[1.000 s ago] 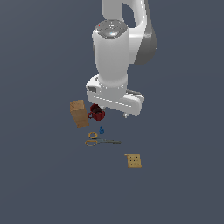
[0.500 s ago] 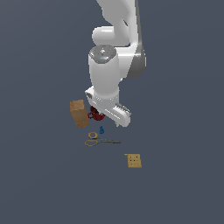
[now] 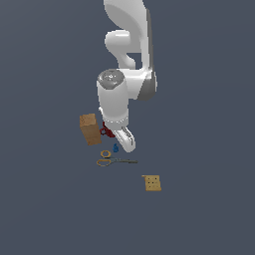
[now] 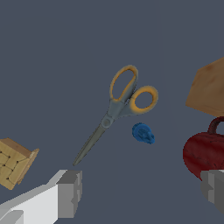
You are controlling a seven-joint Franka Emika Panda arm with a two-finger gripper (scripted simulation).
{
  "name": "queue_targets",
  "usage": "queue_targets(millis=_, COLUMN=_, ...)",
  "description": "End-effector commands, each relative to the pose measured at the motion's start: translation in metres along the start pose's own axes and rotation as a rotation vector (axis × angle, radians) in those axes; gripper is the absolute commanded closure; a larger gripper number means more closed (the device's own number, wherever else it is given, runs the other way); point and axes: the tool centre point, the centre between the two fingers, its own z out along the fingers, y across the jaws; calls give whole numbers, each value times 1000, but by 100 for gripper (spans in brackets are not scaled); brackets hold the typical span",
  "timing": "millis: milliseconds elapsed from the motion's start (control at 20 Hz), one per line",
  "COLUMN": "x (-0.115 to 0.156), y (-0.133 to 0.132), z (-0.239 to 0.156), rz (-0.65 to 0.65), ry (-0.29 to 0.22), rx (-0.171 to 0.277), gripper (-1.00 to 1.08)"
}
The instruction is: Pick up a designated object from a clutter of objects.
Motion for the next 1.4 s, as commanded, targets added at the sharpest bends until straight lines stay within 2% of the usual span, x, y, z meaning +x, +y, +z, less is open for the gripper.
queue_targets(millis=0, x=3, y=7, z=11, rz=74, ry=4, rx=-3, gripper=-92)
queue_targets(millis=300, x=7, y=20, z=31, rz=206, ry=11, rx=-8, gripper=-92)
queue_targets(millis=600, x=9, y=28, z=43, rz=281, ry=16, rx=-11, gripper=-92)
queue_targets(millis=1050, x=10, y=30, z=48, rz=295, ry=17, rx=-12, gripper=-92)
queue_targets(millis=1350, x=10, y=31, z=69, rz=298, ry=17, rx=-12, gripper=-92)
